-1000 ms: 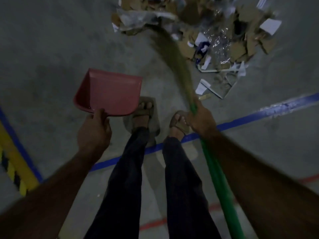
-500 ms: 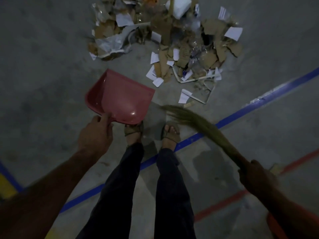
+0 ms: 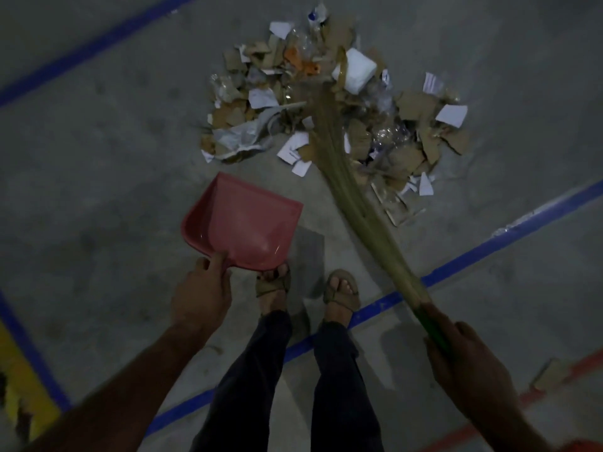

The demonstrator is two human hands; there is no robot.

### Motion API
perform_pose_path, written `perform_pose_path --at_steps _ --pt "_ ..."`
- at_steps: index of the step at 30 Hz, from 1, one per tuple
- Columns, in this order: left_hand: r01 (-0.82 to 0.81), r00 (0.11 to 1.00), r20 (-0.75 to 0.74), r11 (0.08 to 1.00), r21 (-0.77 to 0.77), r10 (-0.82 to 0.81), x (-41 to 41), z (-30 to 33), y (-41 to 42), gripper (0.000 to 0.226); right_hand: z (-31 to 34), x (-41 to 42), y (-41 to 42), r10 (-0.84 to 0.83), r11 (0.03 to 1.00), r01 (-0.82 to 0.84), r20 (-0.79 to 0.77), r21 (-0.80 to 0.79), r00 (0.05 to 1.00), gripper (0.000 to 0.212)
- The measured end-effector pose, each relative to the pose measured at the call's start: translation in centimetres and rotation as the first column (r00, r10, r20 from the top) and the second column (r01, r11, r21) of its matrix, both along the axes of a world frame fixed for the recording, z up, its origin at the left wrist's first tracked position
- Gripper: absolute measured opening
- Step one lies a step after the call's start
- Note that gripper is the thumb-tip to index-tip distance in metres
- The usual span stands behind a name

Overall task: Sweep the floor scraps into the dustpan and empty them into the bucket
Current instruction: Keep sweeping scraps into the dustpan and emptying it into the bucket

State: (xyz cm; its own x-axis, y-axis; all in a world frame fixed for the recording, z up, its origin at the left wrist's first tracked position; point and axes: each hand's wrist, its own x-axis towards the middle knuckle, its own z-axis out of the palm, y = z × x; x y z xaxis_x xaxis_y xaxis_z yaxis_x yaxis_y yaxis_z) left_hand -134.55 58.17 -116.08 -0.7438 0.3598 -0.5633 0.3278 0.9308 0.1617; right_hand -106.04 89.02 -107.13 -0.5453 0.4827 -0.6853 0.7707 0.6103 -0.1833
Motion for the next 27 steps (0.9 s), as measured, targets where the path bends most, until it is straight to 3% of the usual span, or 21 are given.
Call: perform_pose_path --at_steps 4,7,10,16,18,23,27 --pt "-0.066 0.998 0.013 0.998 -0.021 0.066 -0.4 -0.5 -3.1 0.040 -2.2 -4.2 -3.0 0.034 0.996 -0.032 0.020 -0.089 0.999 0.064" --pt "-0.115 0.993 0.016 0.991 -0.068 0.117 -0.6 -0.8 -5.4 0.037 -6.1 -10.1 -5.2 -0.002 0.982 -0.014 -0.087 -0.186 0.996 0.065" --pt "-0.146 0.989 0.019 0.982 -0.123 0.149 -0.8 -1.2 -7.1 0.035 -10.0 -17.1 -7.3 0.088 0.969 -0.119 -0.146 -0.216 0.985 0.061" --pt "-0.153 0.987 0.028 0.983 -0.104 0.156 -1.4 -1.7 -9.6 0.040 -14.8 -30.1 -9.8 0.173 0.924 -0.200 -0.111 -0.327 0.979 0.065" --pt "-0.142 0.989 0.032 0.986 -0.090 0.145 -1.6 -1.8 -9.6 0.039 -15.0 -31.5 -9.5 0.118 0.923 -0.129 -0.054 -0.362 0.992 0.068" --pt "-0.137 0.990 0.038 0.990 -0.041 0.138 -3.0 -1.5 -8.2 0.039 -15.0 -26.1 -6.9 -0.276 0.884 0.295 0.105 -0.363 0.956 0.066" --pt "-0.108 0.993 0.036 0.994 -0.014 0.109 -4.2 -1.4 -5.7 0.035 -12.6 -18.4 -3.9 -0.447 0.831 0.449 0.087 -0.327 0.890 0.059"
